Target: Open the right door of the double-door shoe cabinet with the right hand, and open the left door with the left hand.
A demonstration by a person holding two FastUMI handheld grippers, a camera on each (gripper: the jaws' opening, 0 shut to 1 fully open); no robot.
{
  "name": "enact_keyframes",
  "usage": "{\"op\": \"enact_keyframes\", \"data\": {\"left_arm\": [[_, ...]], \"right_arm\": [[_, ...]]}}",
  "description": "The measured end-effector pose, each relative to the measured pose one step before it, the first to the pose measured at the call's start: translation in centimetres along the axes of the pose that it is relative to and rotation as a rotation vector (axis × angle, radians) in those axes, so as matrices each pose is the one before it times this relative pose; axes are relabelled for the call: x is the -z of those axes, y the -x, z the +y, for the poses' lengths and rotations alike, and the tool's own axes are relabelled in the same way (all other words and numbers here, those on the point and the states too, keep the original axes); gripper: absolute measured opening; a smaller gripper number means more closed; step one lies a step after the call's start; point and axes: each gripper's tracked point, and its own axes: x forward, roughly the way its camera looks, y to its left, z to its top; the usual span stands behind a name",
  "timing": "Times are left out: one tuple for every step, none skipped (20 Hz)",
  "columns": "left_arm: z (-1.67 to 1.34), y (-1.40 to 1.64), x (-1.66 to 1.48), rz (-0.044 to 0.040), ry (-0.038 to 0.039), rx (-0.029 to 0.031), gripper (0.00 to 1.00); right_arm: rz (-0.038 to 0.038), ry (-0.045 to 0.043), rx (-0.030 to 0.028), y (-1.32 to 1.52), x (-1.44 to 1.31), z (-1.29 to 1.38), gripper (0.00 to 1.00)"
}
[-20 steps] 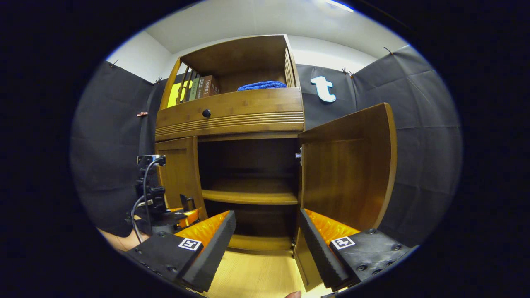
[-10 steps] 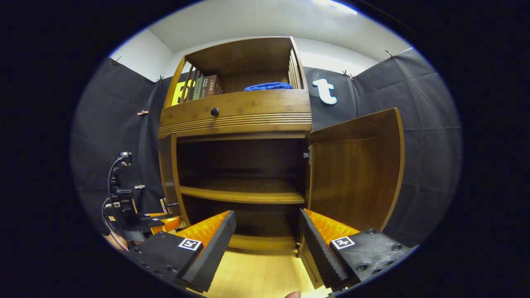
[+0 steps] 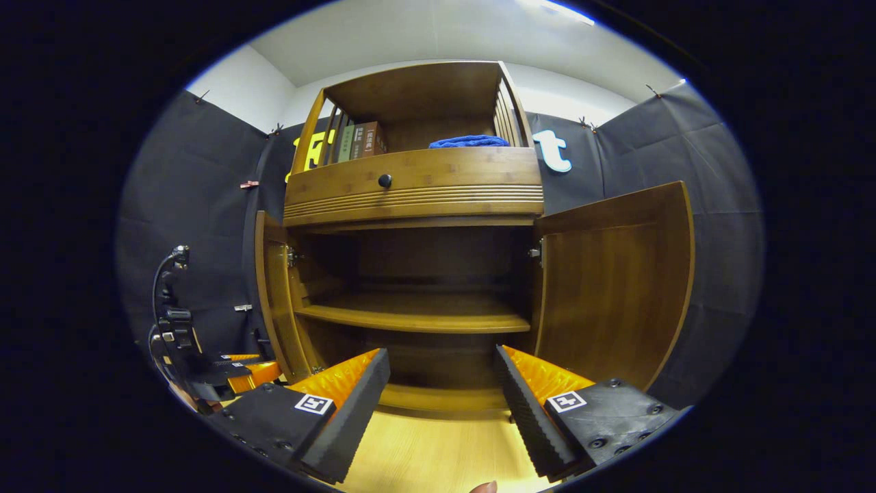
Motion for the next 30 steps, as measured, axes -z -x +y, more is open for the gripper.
{"op": "enact_keyframes", "data": {"left_arm": [[0.462, 0.278, -0.055, -0.00043, 0.00317, -0.00531, 0.24], [0.547, 0.319, 0.082, 0.00006, 0.00496, -0.00617, 0.24], [0.518, 0.335, 0.012, -0.00182, 0.00434, -0.00717, 0.23], [0.622, 0.340, 0.116, 0.00042, 0.00700, -0.00580, 0.22], [0.557, 0.319, 0.003, -0.00070, 0.00575, -0.00497, 0.21], [0.647, 0.236, -0.018, -0.00159, 0.00580, -0.00238, 0.20], [0.590, 0.327, -0.046, 0.00091, 0.01206, -0.00173, 0.19], [0.651, 0.298, 0.080, 0.00023, 0.01425, -0.00341, 0.19], [0.639, 0.169, -0.073, -0.00128, 0.01340, -0.00473, 0.20], [0.687, 0.203, 0.018, -0.00080, 0.01038, -0.00421, 0.18], [0.719, 0.188, -0.077, -0.00342, 0.00476, -0.00285, 0.17], [0.544, 0.146, -0.024, -0.00412, 0.00244, -0.00116, 0.16], [0.635, 0.143, -0.058, -0.00069, 0.00279, 0.00251, 0.15], [0.610, 0.085, -0.072, -0.00461, 0.00283, 0.00608, 0.15], [0.371, 0.037, -0.113, -0.00187, 0.00223, 0.00828, 0.14], [0.429, 0.075, -0.032, -0.00298, 0.00068, 0.01463, 0.14], [0.318, 0.041, -0.037, -0.00172, -0.00260, 0.01183, 0.14], [0.436, 0.047, -0.032, -0.00534, -0.00619, 0.00629, 0.14], [0.460, 0.066, -0.101, -0.00186, -0.00491, 0.00291, 0.14], [0.502, 0.106, 0.010, -0.00311, -0.00446, 0.00324, 0.14], [0.617, 0.081, -0.114, -0.00494, -0.00114, 0.00056, 0.14], [0.684, 0.057, -0.198, -0.00669, 0.00151, -0.00586, 0.13], [0.703, 0.062, -0.245, -0.00669, 0.00379, -0.00350, 0.13], [0.319, 0.032, -0.055, -0.00116, 0.00678, 0.00447, 0.13], [0.001, 0.100, -0.130, -0.00037, 0.00423, 0.01296, 0.10], [-0.131, 0.067, -0.004, 0.00188, -0.00499, 0.01474, 0.10], [-0.045, 0.058, -0.027, 0.00274, -0.01514, 0.00858, 0.11], [0.124, 0.013, 0.026, -0.00042, -0.01757, 0.00497, 0.11], [0.016, 0.101, -0.109, 0.00071, -0.01266, 0.00256, 0.11], [0.077, 0.043, 0.071, 0.00179, -0.00685, -0.00076, 0.11]], "right_arm": [[0.00117, 0.00186, -0.00487, -0.058, 0.077, 0.262, 0.98], [0.00106, 0.00102, -0.00278, -0.006, 0.104, 0.331, 0.98], [0.00178, -0.00087, -0.00442, -0.043, 0.063, 0.228, 0.98], [0.00391, -0.00175, -0.00218, -0.001, 0.219, 0.225, 0.98], [0.00319, -0.00221, -0.00315, -0.095, 0.155, 0.238, 0.98], [0.00387, -0.00220, -0.00068, -0.054, 0.158, 0.118, 0.98], [0.00439, -0.00266, -0.00174, -0.031, 0.203, 0.143, 0.98], [0.00194, -0.00275, 0.00075, -0.002, 0.095, 0.055, 0.98], [0.00120, -0.00251, -0.00108, 0.021, 0.087, 0.165, 0.98], [0.00139, -0.00159, -0.00175, 0.015, 0.091, 0.106, 0.98], [0.00106, 0.00051, -0.00346, -0.059, 0.044, 0.150, 0.98], [0.00128, 0.00244, -0.00395, 0.029, 0.088, 0.155, 0.98], [0.00203, 0.00420, -0.00472, 0.021, 0.137, 0.187, 0.98], [0.00214, 0.00437, -0.00332, -0.102, 0.083, 0.207, 0.98], [0.00218, 0.00374, -0.00378, -0.055, 0.057, 0.148, 0.98], [0.00117, 0.00338, -0.00138, -0.076, 0.050, 0.105, 0.98], [-0.00045, 0.00260, 0.00062, -0.065, 0.053, 0.012, 0.98], [-0.00129, -0.00045, 0.00052, -0.076, -0.054, -0.034, 0.98], [0.00098, -0.00158, 0.00182, -0.140, -0.054, -0.080, 0.98], [0.00094, -0.00176, 0.00363, -0.095, -0.055, -0.159, 0.98], [0.00106, -0.00108, 0.00442, 0.047, 0.081, -0.238, 0.98], [-0.00025, -0.00054, 0.00581, -0.006, -0.046, -0.213, 0.98], [0.00007, -0.00072, 0.00562, -0.041, -0.022, -0.209, 0.98], [0.00209, -0.00070, 0.00527, 0.073, 0.026, -0.228, 0.98], [-0.00001, -0.00025, 0.00499, -0.018, 0.017, -0.095, 0.98], [0.00158, 0.00076, 0.00231, 0.053, 0.020, -0.079, 0.98], [0.00150, 0.00145, 0.00395, 0.006, 0.059, -0.120, 0.98], [0.00364, 0.00033, 0.00222, -0.041, 0.122, -0.118, 0.98], [0.00473, -0.00191, 0.00118, -0.104, -0.028, -0.034, 0.98], [0.00177, -0.00181, 0.00034, 0.148, -0.030, -0.059, 0.98]]}}
